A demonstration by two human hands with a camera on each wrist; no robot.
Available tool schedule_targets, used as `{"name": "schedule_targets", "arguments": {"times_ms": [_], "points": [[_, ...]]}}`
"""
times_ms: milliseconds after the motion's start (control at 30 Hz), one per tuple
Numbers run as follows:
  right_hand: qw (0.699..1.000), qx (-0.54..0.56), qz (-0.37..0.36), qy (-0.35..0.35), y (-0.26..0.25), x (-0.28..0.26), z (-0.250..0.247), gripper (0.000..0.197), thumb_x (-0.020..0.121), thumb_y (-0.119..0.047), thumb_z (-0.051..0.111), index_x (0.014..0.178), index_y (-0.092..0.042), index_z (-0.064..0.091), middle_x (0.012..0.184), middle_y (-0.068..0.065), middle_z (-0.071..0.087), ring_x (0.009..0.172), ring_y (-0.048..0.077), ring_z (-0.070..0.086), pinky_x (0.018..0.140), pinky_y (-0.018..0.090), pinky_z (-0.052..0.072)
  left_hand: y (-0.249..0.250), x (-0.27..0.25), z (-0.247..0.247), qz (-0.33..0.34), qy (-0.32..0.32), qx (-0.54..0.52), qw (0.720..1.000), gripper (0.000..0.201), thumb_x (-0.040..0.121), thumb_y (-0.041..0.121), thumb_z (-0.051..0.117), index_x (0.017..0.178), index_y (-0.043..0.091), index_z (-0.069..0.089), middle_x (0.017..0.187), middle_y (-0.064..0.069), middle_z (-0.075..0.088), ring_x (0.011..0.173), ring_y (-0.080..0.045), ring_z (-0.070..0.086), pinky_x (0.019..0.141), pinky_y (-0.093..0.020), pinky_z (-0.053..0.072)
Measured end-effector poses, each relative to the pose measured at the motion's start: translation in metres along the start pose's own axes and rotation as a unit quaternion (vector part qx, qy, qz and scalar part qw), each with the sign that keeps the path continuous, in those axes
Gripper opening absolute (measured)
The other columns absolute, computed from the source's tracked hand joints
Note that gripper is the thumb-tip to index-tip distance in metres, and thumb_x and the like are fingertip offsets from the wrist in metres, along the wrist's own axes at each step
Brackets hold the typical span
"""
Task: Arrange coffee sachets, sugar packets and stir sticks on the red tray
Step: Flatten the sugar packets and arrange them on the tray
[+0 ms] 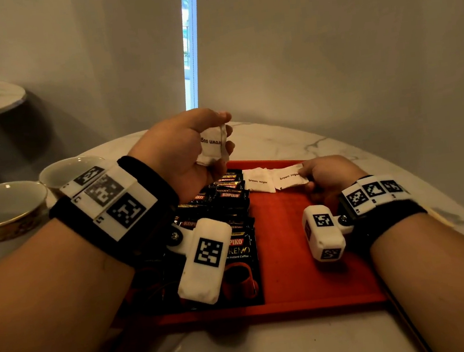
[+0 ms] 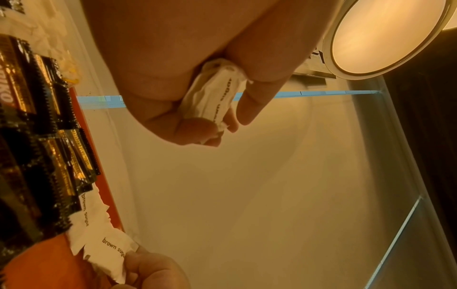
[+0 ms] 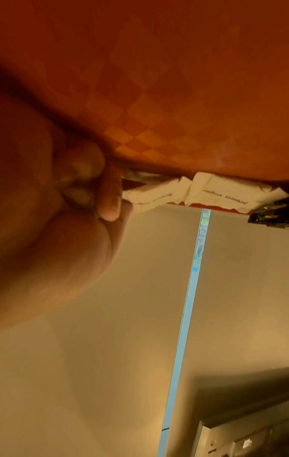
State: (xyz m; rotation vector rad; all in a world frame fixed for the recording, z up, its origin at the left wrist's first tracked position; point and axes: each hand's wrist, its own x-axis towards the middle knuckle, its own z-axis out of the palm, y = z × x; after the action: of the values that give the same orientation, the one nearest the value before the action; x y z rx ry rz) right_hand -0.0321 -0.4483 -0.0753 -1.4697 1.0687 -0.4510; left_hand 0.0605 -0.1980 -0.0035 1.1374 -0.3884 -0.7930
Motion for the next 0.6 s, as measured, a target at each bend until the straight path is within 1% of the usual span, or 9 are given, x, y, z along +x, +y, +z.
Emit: {"name": "schedule_targets", "arguments": {"times_ms": [233, 433, 600], "points": [[1.000, -0.009, -0.008, -0.013, 0.0018, 0.0025, 0.0005, 0.024, 0.094, -0.002, 0.048, 0.105, -0.002, 0.069, 0.087, 0.015, 0.067, 0.037, 0.009, 0.038, 0.035, 0.018, 0.030, -0.0006, 0.0008, -0.0006, 0.000, -0.008, -0.005, 1.000, 0.011, 0.094, 0.019, 0.059, 0.098, 0.015, 0.068, 0.101, -0.007, 0.058, 0.080, -0.019, 0.057, 0.046, -0.024, 0.046], [1.000, -0.005, -0.002, -0.012, 0.0025, 0.0046, 0.0012, 0.024, 0.094, -0.001, 0.048, 0.105, -0.003, 0.069, 0.093, 0.017, 0.072, 0.039, 0.009, 0.043, 0.035, 0.019, 0.031, -0.0009, 0.0012, -0.0004, 0.000, -0.008, -0.004, 1.000, 0.011, 0.095, 0.018, 0.057, 0.097, 0.015, 0.067, 0.101, -0.007, 0.058, 0.082, -0.019, 0.057, 0.046, -0.023, 0.046], [1.000, -0.021, -0.007, -0.002, 0.0038, 0.0086, 0.0015, 0.026, 0.091, 0.000, 0.050, 0.109, 0.000, 0.069, 0.087, 0.015, 0.069, 0.041, 0.009, 0.043, 0.037, 0.019, 0.031, -0.0010, 0.0006, 0.0002, -0.002, -0.006, -0.008, 1.000, 0.014, 0.096, 0.016, 0.054, 0.099, 0.015, 0.068, 0.102, -0.008, 0.058, 0.081, -0.019, 0.057, 0.046, -0.024, 0.046]]}}
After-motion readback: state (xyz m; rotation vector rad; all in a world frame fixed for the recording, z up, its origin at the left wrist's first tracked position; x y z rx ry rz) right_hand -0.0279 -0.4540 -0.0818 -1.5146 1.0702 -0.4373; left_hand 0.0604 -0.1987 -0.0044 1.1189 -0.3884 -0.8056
